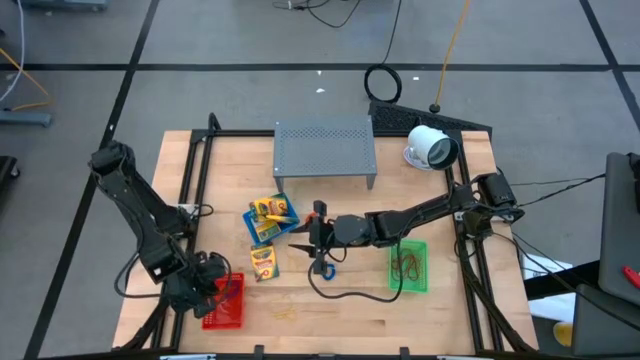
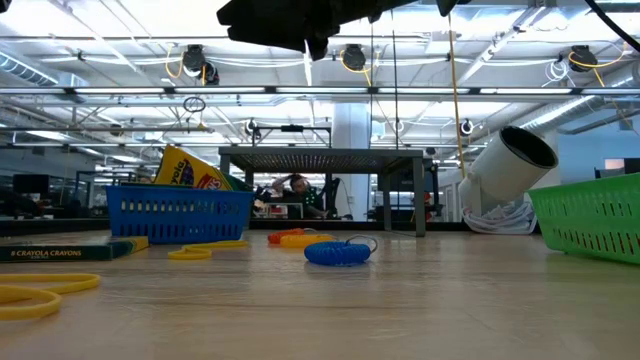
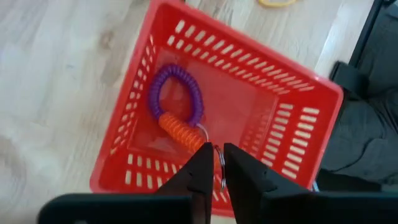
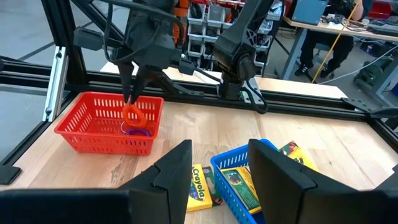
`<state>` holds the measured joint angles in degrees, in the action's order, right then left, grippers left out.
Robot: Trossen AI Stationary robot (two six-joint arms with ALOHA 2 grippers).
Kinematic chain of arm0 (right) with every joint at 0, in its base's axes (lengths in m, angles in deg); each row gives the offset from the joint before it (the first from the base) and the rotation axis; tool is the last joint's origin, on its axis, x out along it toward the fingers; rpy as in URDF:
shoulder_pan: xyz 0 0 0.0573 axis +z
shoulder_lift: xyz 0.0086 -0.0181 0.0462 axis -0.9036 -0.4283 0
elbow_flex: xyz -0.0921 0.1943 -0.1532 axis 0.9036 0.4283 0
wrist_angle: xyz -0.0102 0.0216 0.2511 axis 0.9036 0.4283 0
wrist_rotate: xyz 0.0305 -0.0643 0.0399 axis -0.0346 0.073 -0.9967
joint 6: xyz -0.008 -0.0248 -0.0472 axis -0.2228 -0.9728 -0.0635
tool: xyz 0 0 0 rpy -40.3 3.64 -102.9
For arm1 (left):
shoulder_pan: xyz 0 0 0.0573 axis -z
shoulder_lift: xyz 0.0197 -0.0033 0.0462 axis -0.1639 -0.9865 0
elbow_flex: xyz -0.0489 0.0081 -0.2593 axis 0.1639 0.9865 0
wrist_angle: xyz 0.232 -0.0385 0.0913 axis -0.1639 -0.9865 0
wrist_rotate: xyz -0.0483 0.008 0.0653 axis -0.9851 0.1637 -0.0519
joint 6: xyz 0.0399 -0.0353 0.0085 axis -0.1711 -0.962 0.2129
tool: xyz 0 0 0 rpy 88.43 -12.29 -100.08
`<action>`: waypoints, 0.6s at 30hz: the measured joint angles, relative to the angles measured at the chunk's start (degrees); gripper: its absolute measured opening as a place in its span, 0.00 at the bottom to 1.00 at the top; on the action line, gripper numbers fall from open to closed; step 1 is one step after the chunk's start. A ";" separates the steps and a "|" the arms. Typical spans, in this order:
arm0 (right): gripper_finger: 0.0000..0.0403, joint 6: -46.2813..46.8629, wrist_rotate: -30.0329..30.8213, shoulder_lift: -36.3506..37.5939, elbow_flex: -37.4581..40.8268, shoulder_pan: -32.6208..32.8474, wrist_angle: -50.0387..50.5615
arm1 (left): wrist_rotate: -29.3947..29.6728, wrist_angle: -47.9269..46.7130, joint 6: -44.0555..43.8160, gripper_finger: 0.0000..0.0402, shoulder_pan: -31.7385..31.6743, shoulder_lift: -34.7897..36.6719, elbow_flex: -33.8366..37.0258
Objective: Pick & Place Office Desk Supplies
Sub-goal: Put the orange spiral keychain into the red bin
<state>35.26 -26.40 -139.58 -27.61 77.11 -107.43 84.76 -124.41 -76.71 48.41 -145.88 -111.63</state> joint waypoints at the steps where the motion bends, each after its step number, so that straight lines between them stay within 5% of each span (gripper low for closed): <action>1: 0.36 0.01 0.00 0.00 0.00 0.00 0.00 | 0.60 0.03 0.05 0.13 0.00 0.02 0.00; 18: 0.37 -0.01 0.02 0.00 0.00 0.00 0.00 | 0.92 2.29 0.47 0.31 -0.07 1.49 -0.55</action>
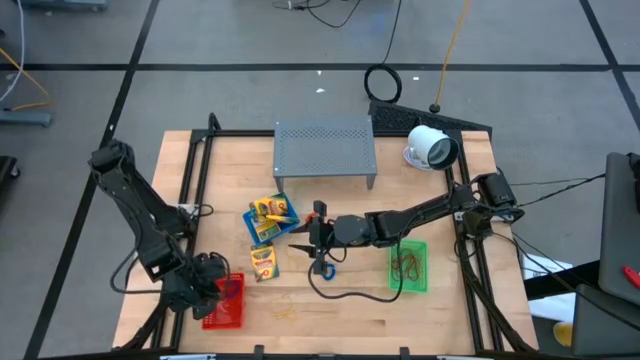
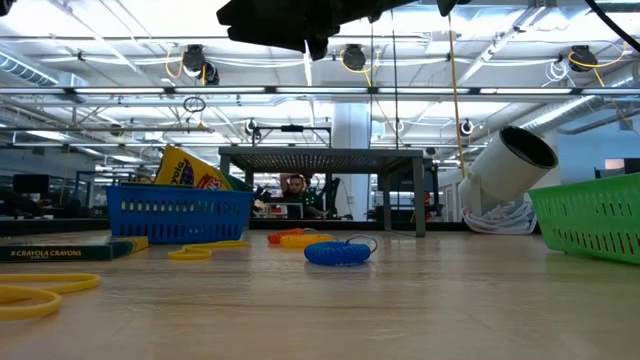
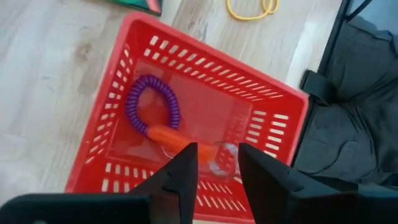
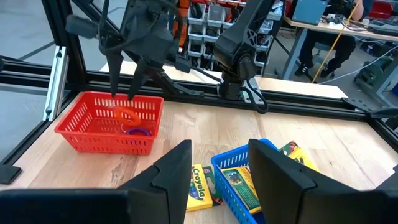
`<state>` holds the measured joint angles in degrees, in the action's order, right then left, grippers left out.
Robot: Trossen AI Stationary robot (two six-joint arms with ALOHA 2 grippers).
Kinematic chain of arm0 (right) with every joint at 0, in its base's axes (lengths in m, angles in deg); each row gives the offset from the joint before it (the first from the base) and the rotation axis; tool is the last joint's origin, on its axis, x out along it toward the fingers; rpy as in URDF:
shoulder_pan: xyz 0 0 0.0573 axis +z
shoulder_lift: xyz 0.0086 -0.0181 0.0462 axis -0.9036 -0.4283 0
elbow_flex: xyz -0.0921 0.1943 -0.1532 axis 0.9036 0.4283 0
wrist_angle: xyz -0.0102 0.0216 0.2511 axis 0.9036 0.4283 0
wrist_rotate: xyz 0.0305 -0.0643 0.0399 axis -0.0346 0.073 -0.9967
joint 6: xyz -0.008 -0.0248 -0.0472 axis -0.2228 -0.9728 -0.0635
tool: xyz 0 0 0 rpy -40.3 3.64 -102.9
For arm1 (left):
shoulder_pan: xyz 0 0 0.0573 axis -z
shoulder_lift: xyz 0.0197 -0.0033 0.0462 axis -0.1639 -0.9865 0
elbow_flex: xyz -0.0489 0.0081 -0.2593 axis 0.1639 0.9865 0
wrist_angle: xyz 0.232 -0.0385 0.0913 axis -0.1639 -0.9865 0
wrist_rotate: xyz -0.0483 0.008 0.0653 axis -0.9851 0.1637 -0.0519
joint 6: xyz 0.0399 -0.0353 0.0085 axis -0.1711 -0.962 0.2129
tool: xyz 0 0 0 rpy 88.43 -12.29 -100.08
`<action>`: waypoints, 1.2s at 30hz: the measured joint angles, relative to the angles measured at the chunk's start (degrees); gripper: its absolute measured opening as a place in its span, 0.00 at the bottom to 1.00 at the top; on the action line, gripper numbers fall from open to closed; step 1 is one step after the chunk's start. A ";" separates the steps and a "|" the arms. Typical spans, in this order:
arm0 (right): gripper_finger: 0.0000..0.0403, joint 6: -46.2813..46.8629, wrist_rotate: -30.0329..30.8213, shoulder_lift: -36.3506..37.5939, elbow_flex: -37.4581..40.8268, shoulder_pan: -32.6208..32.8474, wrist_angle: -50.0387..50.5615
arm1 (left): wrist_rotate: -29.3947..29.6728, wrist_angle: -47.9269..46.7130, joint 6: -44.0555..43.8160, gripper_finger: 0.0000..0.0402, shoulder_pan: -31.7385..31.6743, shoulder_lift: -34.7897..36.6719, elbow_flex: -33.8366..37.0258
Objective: Pick & Place Office Desk Supplies
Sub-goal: Put the orange spiral keychain into the red bin, then put the yellow rubber band into the green bin
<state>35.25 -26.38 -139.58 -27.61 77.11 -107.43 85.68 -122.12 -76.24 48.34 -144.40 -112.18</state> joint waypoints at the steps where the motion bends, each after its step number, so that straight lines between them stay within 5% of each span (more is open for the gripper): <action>1: 0.38 -0.03 0.00 0.00 0.00 0.00 0.00 | 0.51 -0.45 0.17 0.30 0.00 0.32 -0.37; 14: 0.38 -0.12 0.07 0.00 0.00 0.00 0.00 | 9.26 -6.86 4.89 0.30 -1.48 1.18 -8.67; 22: 0.38 -0.53 0.51 2.44 0.03 0.02 2.99 | 10.71 -1.44 19.82 0.30 -7.15 -3.31 -12.51; 30: 0.38 -0.46 9.26 14.52 6.25 2.14 8.92 | 7.15 5.72 37.91 0.30 -13.20 -10.20 -14.86; 36: 0.38 -0.54 15.49 25.96 18.92 5.38 -0.78 | 6.17 5.55 42.98 0.30 -16.15 -12.01 -15.28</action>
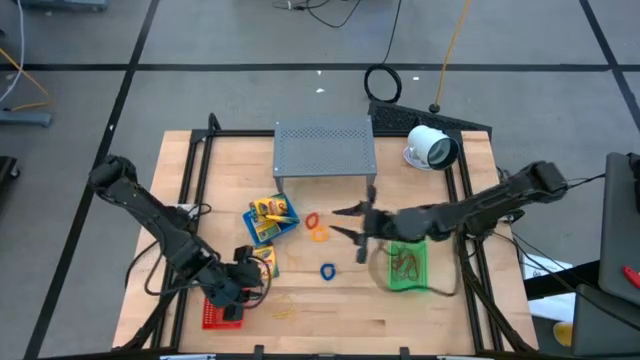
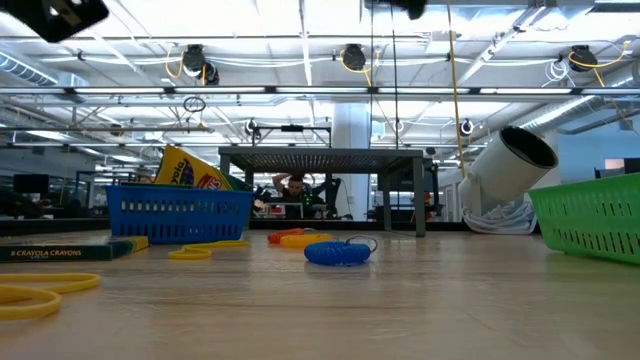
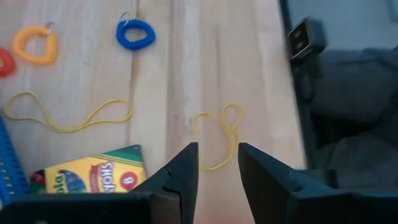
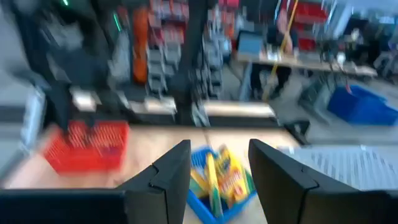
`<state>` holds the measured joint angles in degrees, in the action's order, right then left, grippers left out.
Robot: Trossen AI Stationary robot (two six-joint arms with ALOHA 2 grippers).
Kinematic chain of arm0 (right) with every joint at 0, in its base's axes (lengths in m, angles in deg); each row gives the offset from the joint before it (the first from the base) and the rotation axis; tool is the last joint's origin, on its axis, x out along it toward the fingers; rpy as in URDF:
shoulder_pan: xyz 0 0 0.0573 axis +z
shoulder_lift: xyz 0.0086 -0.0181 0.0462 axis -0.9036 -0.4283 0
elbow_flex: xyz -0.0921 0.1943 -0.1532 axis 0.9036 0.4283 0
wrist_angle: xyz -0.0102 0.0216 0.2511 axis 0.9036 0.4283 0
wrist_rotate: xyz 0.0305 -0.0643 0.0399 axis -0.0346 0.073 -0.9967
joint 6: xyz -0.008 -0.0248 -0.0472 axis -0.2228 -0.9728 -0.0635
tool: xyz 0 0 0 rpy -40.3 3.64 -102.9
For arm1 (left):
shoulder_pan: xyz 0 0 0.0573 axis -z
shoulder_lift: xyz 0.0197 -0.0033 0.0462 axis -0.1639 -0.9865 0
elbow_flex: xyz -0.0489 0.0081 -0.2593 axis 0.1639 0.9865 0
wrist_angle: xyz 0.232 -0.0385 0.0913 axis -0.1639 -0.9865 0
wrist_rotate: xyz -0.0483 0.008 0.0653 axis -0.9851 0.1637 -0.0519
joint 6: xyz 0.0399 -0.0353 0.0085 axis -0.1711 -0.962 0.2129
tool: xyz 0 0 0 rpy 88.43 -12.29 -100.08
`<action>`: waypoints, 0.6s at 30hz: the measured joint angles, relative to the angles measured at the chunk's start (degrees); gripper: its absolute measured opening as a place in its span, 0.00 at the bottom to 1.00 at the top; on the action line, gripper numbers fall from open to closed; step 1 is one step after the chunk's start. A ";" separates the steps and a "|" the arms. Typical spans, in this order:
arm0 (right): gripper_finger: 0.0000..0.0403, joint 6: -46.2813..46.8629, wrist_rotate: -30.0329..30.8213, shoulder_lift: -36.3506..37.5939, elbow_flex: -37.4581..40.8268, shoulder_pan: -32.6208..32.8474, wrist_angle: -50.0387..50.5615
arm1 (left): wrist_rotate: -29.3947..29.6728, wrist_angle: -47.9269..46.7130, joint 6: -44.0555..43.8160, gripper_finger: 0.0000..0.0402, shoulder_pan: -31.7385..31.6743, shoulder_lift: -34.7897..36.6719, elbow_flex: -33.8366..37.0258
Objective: Pick & Place Office Desk Supplies
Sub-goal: Put the yellow rubber band into the green bin
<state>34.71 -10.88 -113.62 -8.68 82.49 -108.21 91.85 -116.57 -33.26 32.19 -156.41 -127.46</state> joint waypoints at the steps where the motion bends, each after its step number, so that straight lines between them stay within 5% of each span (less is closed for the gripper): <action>1: 0.38 -0.10 -0.14 1.93 2.34 0.42 -3.20 | -0.77 -0.06 0.80 0.30 -0.54 -0.47 0.00; 10: 0.37 -3.84 -5.49 11.86 17.95 4.17 -26.60 | -3.72 4.87 8.17 0.30 -3.93 -5.11 0.00; 18: 0.36 -4.02 -10.81 12.18 18.56 4.78 -28.42 | -5.20 4.30 9.85 0.30 -4.45 -8.49 0.00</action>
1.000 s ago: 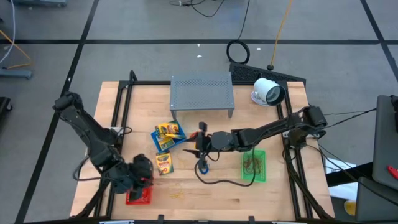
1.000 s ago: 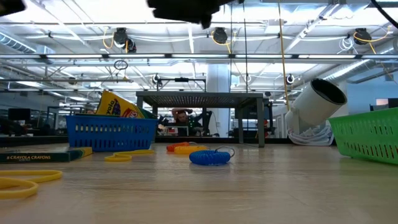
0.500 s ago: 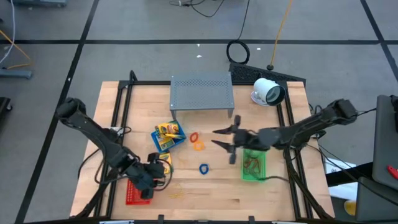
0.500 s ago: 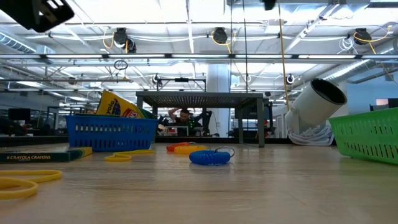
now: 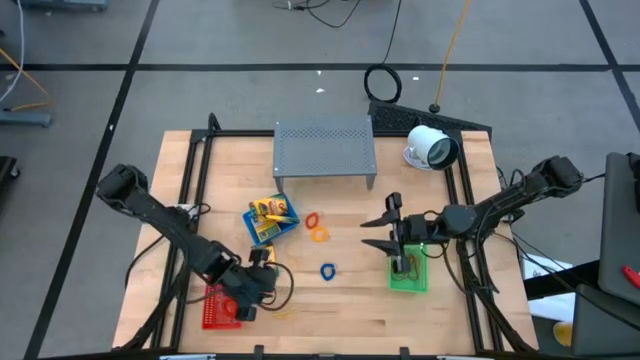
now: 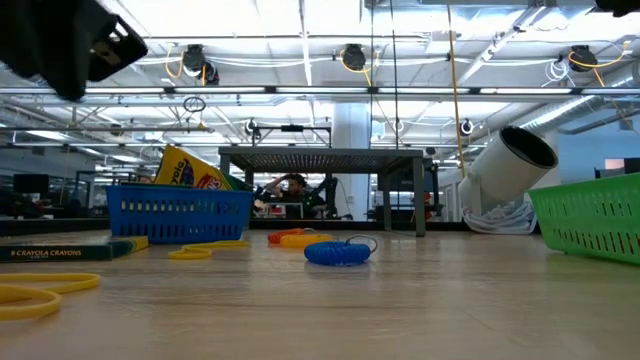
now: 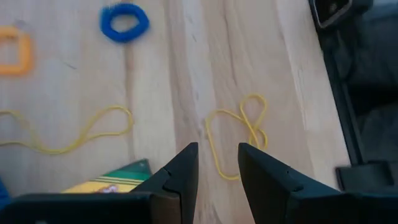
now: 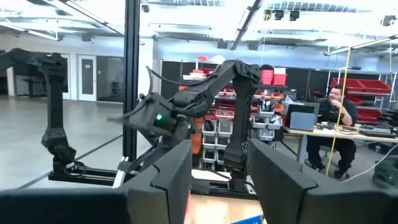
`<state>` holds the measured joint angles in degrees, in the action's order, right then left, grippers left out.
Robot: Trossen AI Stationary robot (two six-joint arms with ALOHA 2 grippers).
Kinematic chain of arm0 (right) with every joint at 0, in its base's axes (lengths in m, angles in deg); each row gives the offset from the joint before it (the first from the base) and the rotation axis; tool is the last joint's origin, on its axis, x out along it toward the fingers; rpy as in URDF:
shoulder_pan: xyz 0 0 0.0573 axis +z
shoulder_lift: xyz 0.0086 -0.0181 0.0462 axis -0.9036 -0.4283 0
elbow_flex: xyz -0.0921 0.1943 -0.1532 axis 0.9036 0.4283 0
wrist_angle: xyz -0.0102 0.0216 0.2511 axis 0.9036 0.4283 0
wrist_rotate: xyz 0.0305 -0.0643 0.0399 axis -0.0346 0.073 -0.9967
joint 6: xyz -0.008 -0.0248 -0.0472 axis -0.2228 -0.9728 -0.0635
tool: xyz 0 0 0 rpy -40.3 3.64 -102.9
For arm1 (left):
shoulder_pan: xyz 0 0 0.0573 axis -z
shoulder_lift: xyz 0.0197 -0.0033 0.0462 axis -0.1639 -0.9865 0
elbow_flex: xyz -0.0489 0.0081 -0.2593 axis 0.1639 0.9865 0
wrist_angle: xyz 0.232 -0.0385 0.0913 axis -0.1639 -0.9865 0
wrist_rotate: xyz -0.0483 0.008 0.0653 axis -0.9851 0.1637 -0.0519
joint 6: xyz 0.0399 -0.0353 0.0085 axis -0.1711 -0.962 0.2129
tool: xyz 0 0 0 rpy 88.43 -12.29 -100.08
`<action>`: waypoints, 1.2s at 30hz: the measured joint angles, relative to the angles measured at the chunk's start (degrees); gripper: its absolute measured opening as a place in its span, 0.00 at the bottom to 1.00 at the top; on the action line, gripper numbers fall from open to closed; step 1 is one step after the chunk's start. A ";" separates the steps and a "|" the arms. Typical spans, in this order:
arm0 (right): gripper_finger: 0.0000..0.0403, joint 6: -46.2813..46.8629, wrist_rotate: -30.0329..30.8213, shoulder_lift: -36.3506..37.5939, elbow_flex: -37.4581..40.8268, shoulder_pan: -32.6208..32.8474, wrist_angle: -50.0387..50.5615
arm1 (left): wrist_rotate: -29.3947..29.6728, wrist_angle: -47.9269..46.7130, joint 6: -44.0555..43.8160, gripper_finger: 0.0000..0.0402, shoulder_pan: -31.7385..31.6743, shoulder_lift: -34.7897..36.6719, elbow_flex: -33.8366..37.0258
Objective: Pick & Place Office Desk Supplies
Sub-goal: Put the yellow rubber band into the green bin
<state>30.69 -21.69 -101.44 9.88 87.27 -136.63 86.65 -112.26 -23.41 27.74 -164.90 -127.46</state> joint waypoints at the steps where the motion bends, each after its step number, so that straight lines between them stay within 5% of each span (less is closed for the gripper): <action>1: 0.36 0.00 0.01 0.00 0.00 0.00 0.00 | -0.15 -0.22 0.41 0.30 0.24 -0.54 0.00; 6: 0.35 0.02 0.06 -0.02 0.00 0.00 -0.59 | -2.13 -2.45 1.05 0.30 1.55 -4.43 -2.36; 16: 0.35 0.06 0.09 -0.02 0.00 -0.02 -0.85 | -2.47 -13.87 5.45 0.30 2.62 -15.23 -18.13; 36: 0.34 3.04 -0.25 -0.02 0.00 0.00 -0.85 | -3.30 -8.53 -2.54 0.30 2.82 -24.67 -18.78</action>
<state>33.73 -21.94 -101.46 9.88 87.27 -137.49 83.35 -120.79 -25.95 30.55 -189.57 -146.23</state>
